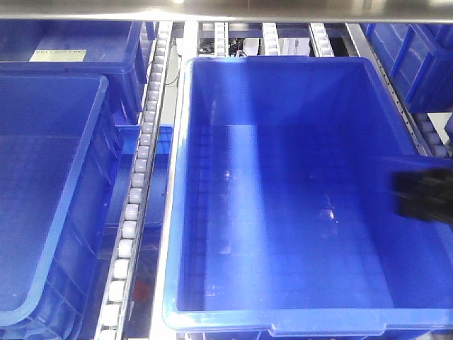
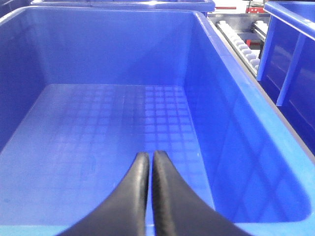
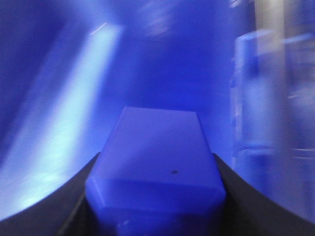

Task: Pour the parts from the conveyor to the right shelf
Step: 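Lower the right gripper with the block into the blue bin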

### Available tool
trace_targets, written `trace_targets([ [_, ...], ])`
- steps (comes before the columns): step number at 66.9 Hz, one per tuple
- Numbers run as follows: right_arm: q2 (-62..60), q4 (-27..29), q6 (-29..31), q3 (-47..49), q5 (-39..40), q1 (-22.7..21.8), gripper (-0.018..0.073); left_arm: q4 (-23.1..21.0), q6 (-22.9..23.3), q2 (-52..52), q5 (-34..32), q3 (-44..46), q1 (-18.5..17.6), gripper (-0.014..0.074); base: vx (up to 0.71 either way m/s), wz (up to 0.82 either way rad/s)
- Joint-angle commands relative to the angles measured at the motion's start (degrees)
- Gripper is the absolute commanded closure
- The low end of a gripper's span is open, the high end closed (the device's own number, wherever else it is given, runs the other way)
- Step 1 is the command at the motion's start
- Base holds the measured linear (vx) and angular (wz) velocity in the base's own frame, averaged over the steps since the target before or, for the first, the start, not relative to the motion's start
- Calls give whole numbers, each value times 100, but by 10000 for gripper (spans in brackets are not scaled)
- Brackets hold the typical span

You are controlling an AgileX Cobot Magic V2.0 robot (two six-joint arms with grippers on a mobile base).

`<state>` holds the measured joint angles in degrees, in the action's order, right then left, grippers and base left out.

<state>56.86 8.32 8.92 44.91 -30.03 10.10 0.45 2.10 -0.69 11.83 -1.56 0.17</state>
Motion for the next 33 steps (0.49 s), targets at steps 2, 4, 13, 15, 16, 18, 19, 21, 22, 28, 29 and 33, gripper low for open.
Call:
trace_targets([
  [2,732,-194,-318,646,282,352,564,-45,49,-64,-456,110,-30,603,0,0],
  [4,933,-227,-356,775,237,437,564,-45,49,-64,-456,110,-30,603,0,0],
  [13,1908,-344,-354,1484,-197,741,564,-45,49,-64,-456,110,-30,603,0,0],
  [15,2164,-386,-354,1695,-408,806,564,-45,49,-64,-456,110,-30,603,0,0],
  [16,2263,-419,-354,1821,-446,829,564,-45,49,-64,-456,110,-30,603,0,0],
  [18,2511,-460,-354,1990,-638,883,564,-45,49,-64,-456,110,-30,603,0,0],
  [19,2609,-468,-354,2074,-677,905,564,-45,49,-64,-456,110,-30,603,0,0],
  [21,2797,-504,-354,2244,-876,940,564,-45,49,-64,-456,110,-30,603,0,0],
  [22,2891,-509,-354,2327,-956,960,564,-45,49,-64,-456,110,-30,603,0,0],
  [28,3467,-615,-348,2866,-1470,1064,564,-45,49,-64,-456,110,-30,603,0,0],
  [29,3549,-621,-348,2948,-1547,1077,564,-45,49,-64,-456,110,-30,603,0,0],
  [33,3937,-677,-336,3343,-1912,1154,564,-45,49,-64,-456,110,-30,603,0,0],
])
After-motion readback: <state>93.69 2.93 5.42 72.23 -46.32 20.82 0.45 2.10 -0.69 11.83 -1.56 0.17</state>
